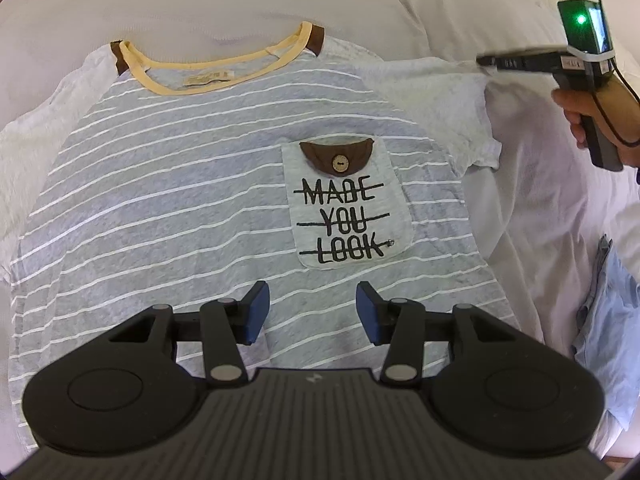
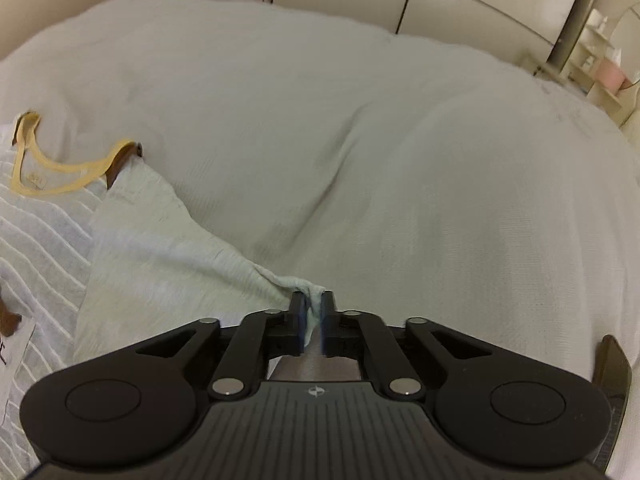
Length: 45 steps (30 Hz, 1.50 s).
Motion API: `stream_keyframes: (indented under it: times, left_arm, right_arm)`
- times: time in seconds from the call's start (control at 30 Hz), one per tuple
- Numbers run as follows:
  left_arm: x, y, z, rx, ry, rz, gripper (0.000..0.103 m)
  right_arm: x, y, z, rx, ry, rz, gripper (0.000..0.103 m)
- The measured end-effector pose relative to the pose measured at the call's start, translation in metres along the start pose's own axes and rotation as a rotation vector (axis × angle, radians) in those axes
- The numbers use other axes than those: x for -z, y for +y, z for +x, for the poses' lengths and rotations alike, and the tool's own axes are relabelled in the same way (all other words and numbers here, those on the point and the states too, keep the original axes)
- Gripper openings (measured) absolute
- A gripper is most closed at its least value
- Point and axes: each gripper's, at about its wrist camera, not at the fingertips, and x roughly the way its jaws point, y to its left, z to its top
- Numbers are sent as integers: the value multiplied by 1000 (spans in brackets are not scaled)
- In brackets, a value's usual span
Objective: Fold clothes
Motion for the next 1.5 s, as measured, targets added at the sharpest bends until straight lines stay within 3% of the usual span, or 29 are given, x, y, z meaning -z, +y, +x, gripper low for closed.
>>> stream_keyframes:
  times: [0.07, 0.17, 0.3, 0.33, 0.37, 0.4, 0.43, 0.47, 0.57, 0.67, 0.73, 0.83, 0.9, 0.93, 0.97, 1.1, 1.23, 1.33, 1.43, 1.5]
  left_arm:
    - [2, 0, -1, -4, 3, 0, 43]
    - [5, 1, -2, -11, 5, -10, 43]
    - [11, 2, -8, -20, -4, -25, 43]
    - [13, 3, -11, -23, -8, -28, 43]
    - [15, 3, -13, -26, -10, -31, 43]
    - [17, 5, -15, -29, -12, -37, 43]
    - [20, 6, -16, -31, -11, -44, 43]
    - [23, 8, -17, -32, -7, -51, 43]
    - [31, 10, -16, -35, 6, -65, 43]
    - [36, 8, -16, -24, 6, -73, 43]
    - [37, 5, -16, -23, 1, -59, 43]
    - [40, 1, -18, -34, -8, -26, 43]
    - [44, 0, -22, -57, -8, -1, 43]
    - [48, 2, -24, -72, -8, 9, 43]
    - [52, 3, -27, -86, -4, 17, 43]
    - [76, 14, -40, -129, 20, 13, 43]
    - [106, 24, -61, -142, 27, 0, 44]
    - [130, 26, -76, -117, 33, 24, 46]
    - [155, 27, -89, -98, 45, 69, 47]
    - [173, 28, -98, -96, 51, 107, 47]
  right_arm:
    - [-3, 6, -5, 2, -65, -12, 18]
    - [-9, 13, -1, -100, -85, -37, 30]
    - [-12, 18, 32, -265, 18, -74, 29]
    - [-9, 17, 42, -239, 52, -81, 25]
    - [-7, 17, 46, -161, 51, -110, 23]
    - [-4, 16, 46, -57, 28, -144, 13]
    - [-3, 12, 42, 29, 1, -138, 17]
    - [-2, 4, 36, 60, -15, -95, 18]
    - [5, -10, 10, 36, -34, 28, 17]
    - [22, -2, -22, -96, -61, 54, 18]
    - [35, 18, -31, -202, -48, -36, 25]
    - [47, 46, -23, -299, 16, -155, 26]
    - [52, 46, -13, -246, 75, -140, 25]
    - [56, 46, -8, -213, 104, -130, 17]
    - [58, 46, -12, -190, 107, -130, 16]
    - [70, 48, -43, -134, 81, -133, 23]
    - [95, 58, -88, -258, 83, -23, 34]
    - [122, 80, -129, -397, 107, 54, 36]
    - [147, 110, -158, -565, 150, 44, 50]
    - [153, 128, -165, -621, 164, 13, 52]
